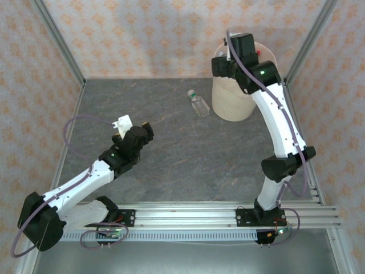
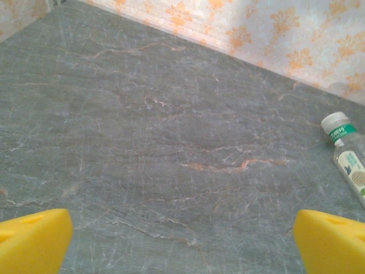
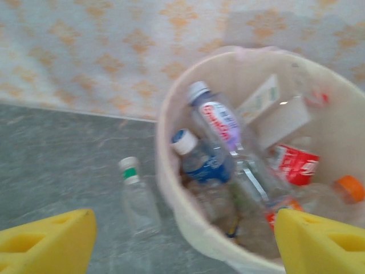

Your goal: Put the plastic bottles in the bin

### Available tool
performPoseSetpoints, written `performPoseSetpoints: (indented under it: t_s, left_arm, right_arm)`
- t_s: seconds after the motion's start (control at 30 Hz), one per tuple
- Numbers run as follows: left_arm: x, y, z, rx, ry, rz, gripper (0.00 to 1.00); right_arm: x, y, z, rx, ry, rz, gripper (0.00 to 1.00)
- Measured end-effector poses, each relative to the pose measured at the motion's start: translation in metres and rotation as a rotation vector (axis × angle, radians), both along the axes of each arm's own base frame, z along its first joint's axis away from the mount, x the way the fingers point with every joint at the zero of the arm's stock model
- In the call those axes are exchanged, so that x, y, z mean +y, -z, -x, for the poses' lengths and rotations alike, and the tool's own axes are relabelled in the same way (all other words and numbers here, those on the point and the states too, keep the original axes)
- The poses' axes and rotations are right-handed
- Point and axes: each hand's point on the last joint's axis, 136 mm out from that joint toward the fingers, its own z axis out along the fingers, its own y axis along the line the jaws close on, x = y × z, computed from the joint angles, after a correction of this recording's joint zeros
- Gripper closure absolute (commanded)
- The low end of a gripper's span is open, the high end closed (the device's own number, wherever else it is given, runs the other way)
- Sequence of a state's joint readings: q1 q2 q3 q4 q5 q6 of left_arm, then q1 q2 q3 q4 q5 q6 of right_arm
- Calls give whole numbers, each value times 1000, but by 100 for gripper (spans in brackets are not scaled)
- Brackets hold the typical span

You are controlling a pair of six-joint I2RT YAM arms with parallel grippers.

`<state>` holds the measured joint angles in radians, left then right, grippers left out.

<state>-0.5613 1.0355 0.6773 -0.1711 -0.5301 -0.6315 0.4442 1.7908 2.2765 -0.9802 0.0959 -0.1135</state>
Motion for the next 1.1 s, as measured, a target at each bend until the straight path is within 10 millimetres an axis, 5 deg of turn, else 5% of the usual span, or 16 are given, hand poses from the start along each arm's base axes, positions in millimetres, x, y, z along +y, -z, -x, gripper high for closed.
performPoseSetpoints:
  t_s: [0.13, 0.3, 0.5, 0.6, 0.83, 1.1]
  left_arm:
    - [9, 2, 7, -16, -6, 22, 0]
    - [20, 3, 16, -35, -21, 41, 0]
    - [30, -4, 19, -69, -51, 75, 0]
    - [31, -2, 21, -67, -53, 82, 0]
    - [33, 4, 22, -55, -60, 98, 0]
    - [33, 4, 22, -55, -64, 104, 0]
  right_arm:
    - [30, 27, 3, 32, -74, -8, 12]
    - [64, 86, 2, 116, -155, -36, 9]
    - [85, 128, -6, 162, -176, -62, 1]
    - [90, 146, -18, 167, -160, -43, 1]
    - [82, 226, -42, 259, -74, 102, 1]
    - [86, 293, -44, 383, -128, 212, 1]
